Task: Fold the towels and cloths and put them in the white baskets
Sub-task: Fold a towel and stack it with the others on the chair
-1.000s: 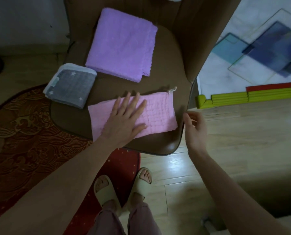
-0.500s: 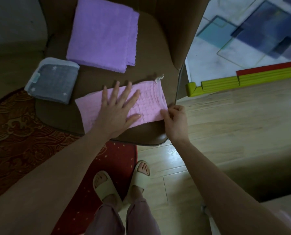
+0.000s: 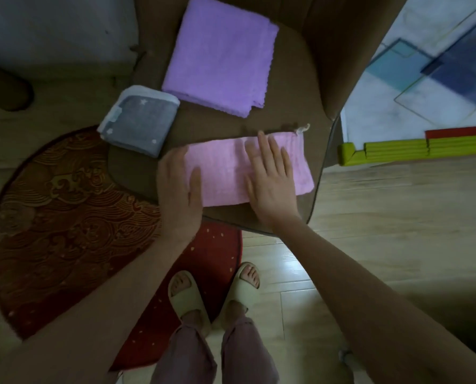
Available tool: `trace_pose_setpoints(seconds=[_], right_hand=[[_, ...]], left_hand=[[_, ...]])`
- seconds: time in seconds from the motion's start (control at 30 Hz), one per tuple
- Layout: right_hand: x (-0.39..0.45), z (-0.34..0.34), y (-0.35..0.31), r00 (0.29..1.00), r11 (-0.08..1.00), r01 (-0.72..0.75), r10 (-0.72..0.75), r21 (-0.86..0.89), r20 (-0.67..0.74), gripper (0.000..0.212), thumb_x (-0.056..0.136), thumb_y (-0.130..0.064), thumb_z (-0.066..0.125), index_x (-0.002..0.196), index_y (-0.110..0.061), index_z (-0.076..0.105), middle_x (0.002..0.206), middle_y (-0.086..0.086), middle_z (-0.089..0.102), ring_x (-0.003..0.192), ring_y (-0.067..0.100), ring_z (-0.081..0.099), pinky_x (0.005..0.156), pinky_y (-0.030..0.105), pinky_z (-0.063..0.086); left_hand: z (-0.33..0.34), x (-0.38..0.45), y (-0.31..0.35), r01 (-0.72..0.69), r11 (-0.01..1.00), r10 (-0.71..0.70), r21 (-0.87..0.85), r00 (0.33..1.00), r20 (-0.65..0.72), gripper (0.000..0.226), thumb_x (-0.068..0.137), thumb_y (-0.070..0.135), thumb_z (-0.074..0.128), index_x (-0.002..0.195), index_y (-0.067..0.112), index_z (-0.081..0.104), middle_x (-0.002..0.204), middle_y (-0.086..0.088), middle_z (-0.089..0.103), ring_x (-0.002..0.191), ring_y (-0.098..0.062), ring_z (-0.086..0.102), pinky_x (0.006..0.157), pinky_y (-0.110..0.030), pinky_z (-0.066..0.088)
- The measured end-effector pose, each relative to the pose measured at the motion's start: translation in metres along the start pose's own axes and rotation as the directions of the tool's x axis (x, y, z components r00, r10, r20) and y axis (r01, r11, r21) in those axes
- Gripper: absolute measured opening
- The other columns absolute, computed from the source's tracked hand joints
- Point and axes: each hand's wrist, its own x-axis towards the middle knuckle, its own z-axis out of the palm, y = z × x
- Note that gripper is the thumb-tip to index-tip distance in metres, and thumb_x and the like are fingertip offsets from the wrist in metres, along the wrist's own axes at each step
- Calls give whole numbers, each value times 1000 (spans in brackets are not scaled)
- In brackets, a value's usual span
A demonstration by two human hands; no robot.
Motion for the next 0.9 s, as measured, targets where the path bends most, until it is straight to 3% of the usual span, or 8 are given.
trace_pose_setpoints(seconds=[0.03,0.1,0.17,0.33,0.6,0.73,0.8,0.9], right_hand=[[5,7,0,999,999,-10,11,-32,40,54,98,-31,37,147,-10,37,156,19,28,145,34,23,118,45,9],[8,18,3,990,990,-80,92,-117,104,57,100,-40,30,151,-14,30,159,16,20,148,32,15,120,46,2],[7,25,5,980,975,-117,144,-188,137,61,100,-46,25,154,-18,22,161,14,13,149,30,8,120,50,-3],[5,28,-1,971,960,-175,205,-218,125,65,97,-55,20,154,-25,17,161,18,5,148,37,4,117,59,0],[5,31,-3,966,958,-180,214,-222,143,67,95,-59,14,155,-29,11,162,14,0,149,33,-1,116,55,-5],[3,31,-3,967,961,-165,202,-223,154,67,95,-59,14,155,-29,9,162,13,-2,149,33,-3,117,56,-4],[3,28,-1,970,965,-122,165,-231,178,67,96,-58,13,155,-28,7,162,13,-4,149,32,-5,117,56,-5],[1,23,12,978,973,21,28,-232,206,66,98,-57,16,155,-27,8,162,15,-2,149,34,-5,117,56,-4]], left_hand=[[-8,-8,-3,225,964,-235,-140,970,-58,35,104,27,38,132,9,49,123,-4,53,114,-16,52,101,-31,40],[-17,-19,-7,590,694,-647,-413,763,3,32,105,30,35,121,12,56,113,-4,63,97,-12,60,88,-30,50],[-24,-24,-10,695,485,-759,-531,636,139,35,105,34,35,113,12,62,108,-8,68,90,-12,64,76,-26,50],[-34,-28,-14,591,737,-545,-328,806,231,31,100,31,48,94,11,71,87,-2,71,79,-8,63,72,-20,46],[-36,-22,-40,360,927,-375,106,895,241,34,99,39,48,72,19,53,58,7,50,53,-6,49,52,-27,31],[-40,-17,-30,186,893,-261,409,956,136,26,101,37,43,96,16,58,78,1,61,74,-18,59,56,-29,37],[-39,-14,-19,42,905,-57,423,998,22,22,97,29,48,113,15,57,100,-4,64,92,-21,57,68,-31,43],[-24,1,-16,-382,837,304,391,920,249,41,94,24,44,134,14,51,134,-7,54,124,-25,48,100,-41,39]])
